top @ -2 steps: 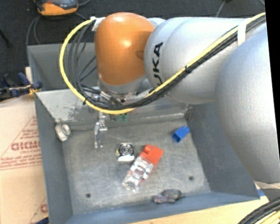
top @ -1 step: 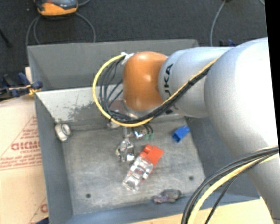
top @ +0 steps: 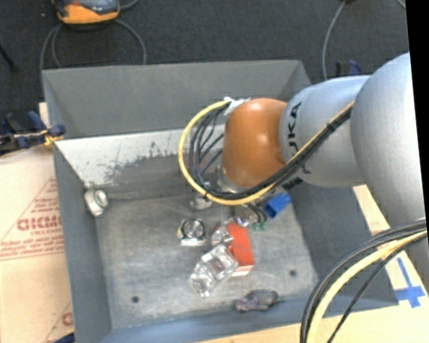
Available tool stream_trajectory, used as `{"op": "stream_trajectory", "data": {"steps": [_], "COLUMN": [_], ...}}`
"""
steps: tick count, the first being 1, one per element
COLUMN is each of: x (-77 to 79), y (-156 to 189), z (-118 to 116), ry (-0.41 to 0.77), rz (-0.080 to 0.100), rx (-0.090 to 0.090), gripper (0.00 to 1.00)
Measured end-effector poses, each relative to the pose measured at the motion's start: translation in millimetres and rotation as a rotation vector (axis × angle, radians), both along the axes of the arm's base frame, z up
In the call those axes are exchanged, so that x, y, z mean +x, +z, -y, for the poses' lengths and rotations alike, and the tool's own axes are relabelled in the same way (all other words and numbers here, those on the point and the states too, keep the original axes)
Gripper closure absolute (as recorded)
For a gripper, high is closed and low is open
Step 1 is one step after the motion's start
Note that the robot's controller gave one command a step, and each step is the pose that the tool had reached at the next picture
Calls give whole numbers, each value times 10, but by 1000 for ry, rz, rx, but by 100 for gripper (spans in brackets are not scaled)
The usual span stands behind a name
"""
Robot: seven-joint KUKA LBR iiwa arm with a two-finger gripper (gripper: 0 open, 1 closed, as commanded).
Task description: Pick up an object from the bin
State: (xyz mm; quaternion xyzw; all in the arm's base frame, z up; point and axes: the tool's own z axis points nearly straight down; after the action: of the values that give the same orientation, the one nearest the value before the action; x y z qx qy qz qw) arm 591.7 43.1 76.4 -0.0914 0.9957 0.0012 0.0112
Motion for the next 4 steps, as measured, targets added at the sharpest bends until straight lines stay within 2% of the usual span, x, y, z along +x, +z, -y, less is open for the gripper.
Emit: {"op": "stream_trajectory", "data": {"steps": [1,2,3,4], "x": [-291,-222,-31,127], "y": [18,-3,-9,-10], "z": [166,201,621,943], "ry": [296,509,763,1008], "rz": [-6,4,-1,-1], "rx": [-9,-17,-14,-18], "gripper": [0,0,0,0]}}
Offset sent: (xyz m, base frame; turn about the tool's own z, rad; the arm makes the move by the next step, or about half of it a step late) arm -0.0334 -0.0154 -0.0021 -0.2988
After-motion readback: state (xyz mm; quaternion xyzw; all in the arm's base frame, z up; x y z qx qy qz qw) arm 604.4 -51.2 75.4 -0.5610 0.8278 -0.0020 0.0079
